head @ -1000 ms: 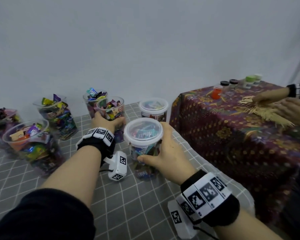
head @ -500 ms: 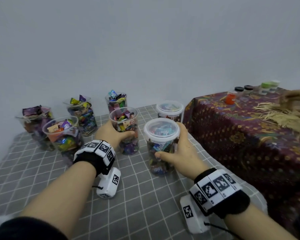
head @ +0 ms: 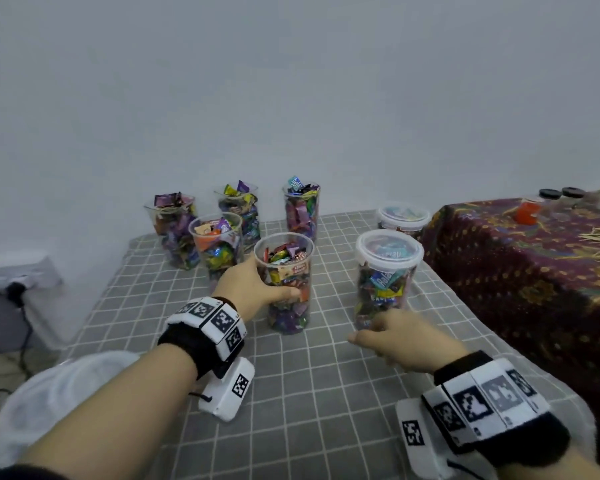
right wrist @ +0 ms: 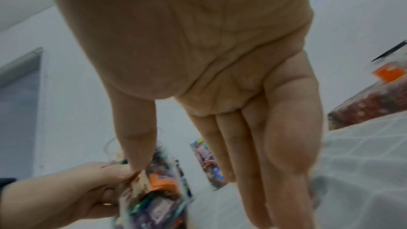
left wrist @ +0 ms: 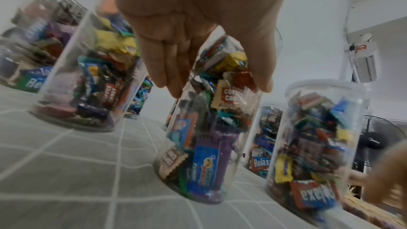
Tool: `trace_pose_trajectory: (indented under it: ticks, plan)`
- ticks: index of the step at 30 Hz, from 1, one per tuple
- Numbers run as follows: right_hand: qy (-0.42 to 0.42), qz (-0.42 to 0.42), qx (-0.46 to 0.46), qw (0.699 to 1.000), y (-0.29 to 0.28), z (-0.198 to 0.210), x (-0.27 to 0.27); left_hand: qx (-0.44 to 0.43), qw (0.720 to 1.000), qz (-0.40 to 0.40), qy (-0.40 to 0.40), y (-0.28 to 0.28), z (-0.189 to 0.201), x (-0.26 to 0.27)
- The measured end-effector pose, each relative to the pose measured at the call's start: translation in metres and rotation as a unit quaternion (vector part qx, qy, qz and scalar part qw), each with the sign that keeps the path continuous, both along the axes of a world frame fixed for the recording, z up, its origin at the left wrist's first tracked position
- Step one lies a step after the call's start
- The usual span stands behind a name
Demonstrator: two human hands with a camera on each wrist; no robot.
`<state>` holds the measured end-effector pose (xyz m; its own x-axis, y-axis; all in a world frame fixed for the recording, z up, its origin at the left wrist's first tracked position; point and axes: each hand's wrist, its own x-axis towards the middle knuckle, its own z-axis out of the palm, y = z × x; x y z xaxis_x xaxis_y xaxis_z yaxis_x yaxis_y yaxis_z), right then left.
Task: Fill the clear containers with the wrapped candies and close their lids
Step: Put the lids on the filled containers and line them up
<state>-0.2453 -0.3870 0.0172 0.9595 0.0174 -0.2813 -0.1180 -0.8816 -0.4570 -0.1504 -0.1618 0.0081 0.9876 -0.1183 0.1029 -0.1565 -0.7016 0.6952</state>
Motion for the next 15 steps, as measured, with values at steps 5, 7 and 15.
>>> trace_pose_trajectory:
  ticks: [5,7,15]
  plan:
    - [-0.093,0.037,0.105,0.989,0.048,0.003,0.011,0.029,0.999,-0.016,-0.013,0.015,0.003,-0.031]
    - [-0.111,0.049,0.170,0.978,0.063,0.000,0.019,0.028,0.999,-0.020,-0.008,0.021,0.005,-0.042]
    - [-0.104,0.108,0.408,0.900,0.097,-0.019,0.034,0.013,0.999,-0.041,-0.003,0.042,0.004,-0.074]
